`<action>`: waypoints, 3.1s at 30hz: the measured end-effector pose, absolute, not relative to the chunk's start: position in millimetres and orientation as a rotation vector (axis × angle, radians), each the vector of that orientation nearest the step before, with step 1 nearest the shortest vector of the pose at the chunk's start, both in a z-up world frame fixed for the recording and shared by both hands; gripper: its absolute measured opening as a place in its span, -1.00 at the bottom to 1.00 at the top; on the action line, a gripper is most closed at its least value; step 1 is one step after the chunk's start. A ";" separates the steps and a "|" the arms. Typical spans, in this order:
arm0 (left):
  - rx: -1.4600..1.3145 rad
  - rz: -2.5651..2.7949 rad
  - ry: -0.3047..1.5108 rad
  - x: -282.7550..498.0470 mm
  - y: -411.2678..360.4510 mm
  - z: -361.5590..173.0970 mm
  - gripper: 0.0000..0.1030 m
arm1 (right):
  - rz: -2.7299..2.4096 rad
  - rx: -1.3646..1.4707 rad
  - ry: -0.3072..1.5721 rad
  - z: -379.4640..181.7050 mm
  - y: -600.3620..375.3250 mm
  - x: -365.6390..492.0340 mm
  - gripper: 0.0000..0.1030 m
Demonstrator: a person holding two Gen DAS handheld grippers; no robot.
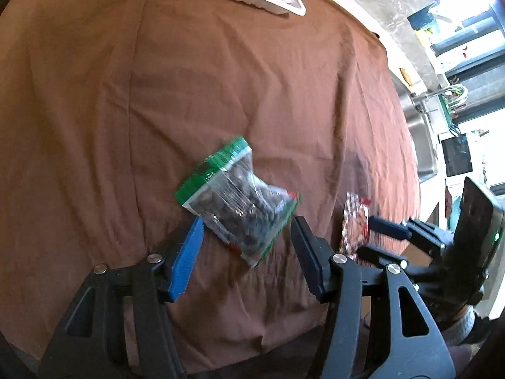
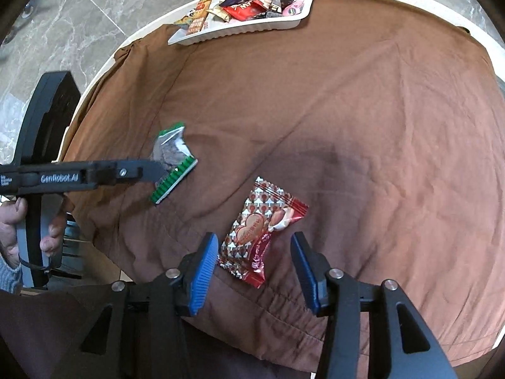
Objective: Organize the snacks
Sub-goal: 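Move both open tools back over the remaining green and red packets, then grasp the green-edged clear packet with the left tool while the right tool grasps the red wrapper, then lift both packets and carry them over the white tray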
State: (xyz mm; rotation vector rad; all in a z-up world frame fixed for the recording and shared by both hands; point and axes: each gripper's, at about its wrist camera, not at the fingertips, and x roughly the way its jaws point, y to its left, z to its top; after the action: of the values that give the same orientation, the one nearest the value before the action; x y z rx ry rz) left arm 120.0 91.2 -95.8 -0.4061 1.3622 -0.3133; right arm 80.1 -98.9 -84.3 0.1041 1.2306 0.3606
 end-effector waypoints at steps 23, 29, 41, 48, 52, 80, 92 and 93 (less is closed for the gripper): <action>-0.023 -0.244 1.274 132.5 30.5 -88.0 0.07 | 0.306 0.026 1.205 -95.5 -80.7 93.9 -0.24; -0.022 -0.296 1.266 129.4 26.3 -86.6 -0.31 | 0.335 -0.022 1.176 -92.1 -73.5 91.2 -0.62; -0.081 -0.322 1.273 120.0 39.6 -85.0 -0.40 | 0.363 0.150 1.150 -81.7 -100.7 94.1 -0.67; -0.104 -0.322 1.261 118.5 51.5 -77.1 -0.40 | 0.377 0.228 1.128 -72.4 -108.4 98.5 -0.67; -0.125 -0.325 1.251 122.0 57.4 -70.2 -0.40 | 0.384 0.241 1.114 -66.4 -109.2 103.0 -0.67; -0.210 -0.274 1.107 201.4 123.6 4.0 -0.40 | 0.450 0.173 0.968 9.2 -88.0 221.8 -0.67; -0.221 -0.266 1.072 282.6 150.9 11.5 -0.40 | 0.469 0.181 0.964 8.2 -77.4 300.8 -0.67; -0.222 -0.265 1.070 290.0 152.6 11.2 -0.40 | 0.472 0.184 0.965 7.3 -76.4 308.9 -0.67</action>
State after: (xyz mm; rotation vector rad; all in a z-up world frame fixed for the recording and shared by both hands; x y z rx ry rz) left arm 290.0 152.6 11.2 -0.2217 1.0696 -0.2655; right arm 308.9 -76.4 7.3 0.1839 0.9647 0.4717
